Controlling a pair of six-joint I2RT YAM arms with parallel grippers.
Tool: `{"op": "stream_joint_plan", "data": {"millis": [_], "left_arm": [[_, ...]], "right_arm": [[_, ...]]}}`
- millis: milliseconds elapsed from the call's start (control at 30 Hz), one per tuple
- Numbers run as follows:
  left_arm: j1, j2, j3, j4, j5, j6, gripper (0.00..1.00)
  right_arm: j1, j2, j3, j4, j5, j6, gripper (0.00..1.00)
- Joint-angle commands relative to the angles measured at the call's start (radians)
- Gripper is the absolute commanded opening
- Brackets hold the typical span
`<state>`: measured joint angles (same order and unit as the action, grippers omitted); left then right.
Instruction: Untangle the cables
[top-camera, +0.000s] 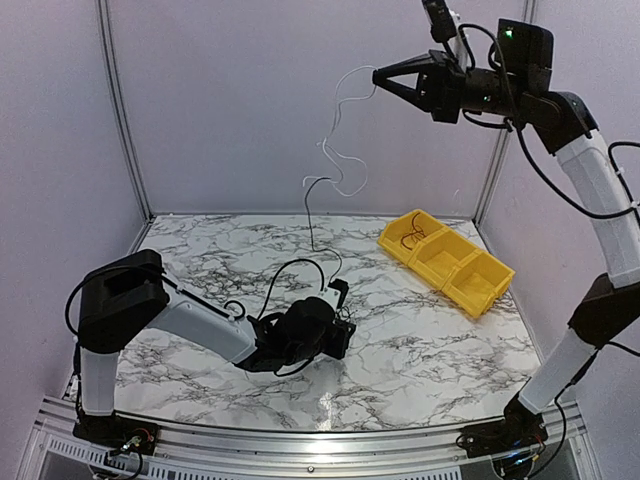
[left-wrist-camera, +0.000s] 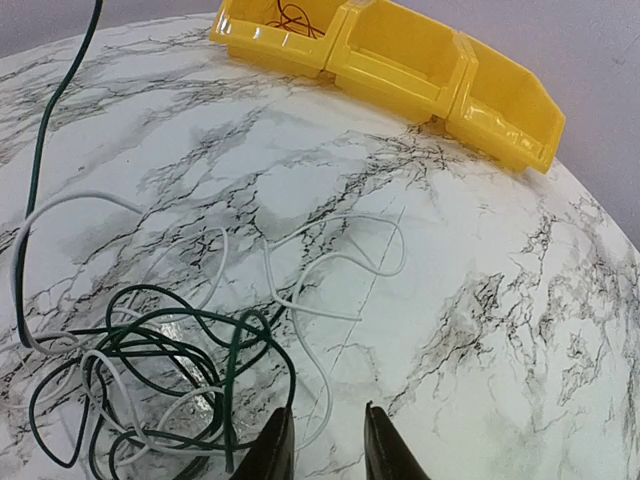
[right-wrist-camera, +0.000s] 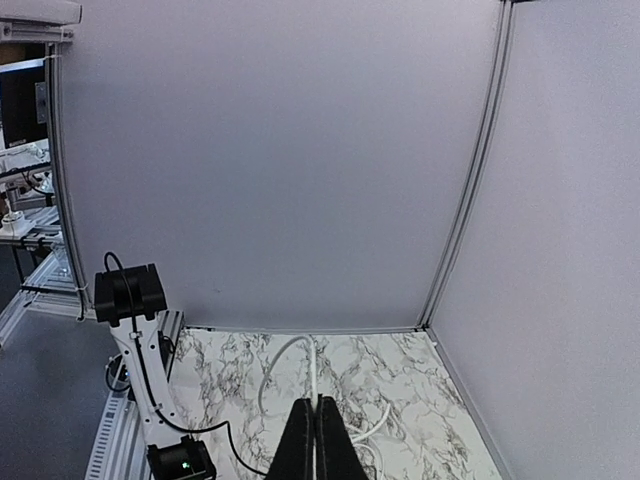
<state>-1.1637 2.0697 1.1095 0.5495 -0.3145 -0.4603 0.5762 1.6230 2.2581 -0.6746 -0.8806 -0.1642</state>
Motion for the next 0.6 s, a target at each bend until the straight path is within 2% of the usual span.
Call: {"op": "stream_joint_plan", "data": {"millis": [0,100,267,467,567], "left_arm": [[0.006,-0.016,-0.025,0.011,0.012,-0.01,0.26],[0.006,-0.056,-0.054,0.01,0.009,-0.003,0.27],[-0.002,-0.191,-0.136,0.01,0.016,0.01,0.33],[-0.021,-0.377,-0.281,0.01,-0.009,-0.036,0.33],[-0.031,-0.455,-0.321,0.01,-0.049,-0.011,0.42]], "right_arm": [[-0.018,0.004,0.026,0.071,0.026,0.072,0.0],[-0.024,-0.011,-0.025,0.06,0.058,0.022,0.0],[-0.028,-0.081,-0.195,0.095,0.139,-0.053,0.0],[-0.03,-0.104,-0.237,0.116,0.162,-0.077,0.0],[-0.031,-0.119,-0.272,0.109,0.15,-0.073,0.0]]}}
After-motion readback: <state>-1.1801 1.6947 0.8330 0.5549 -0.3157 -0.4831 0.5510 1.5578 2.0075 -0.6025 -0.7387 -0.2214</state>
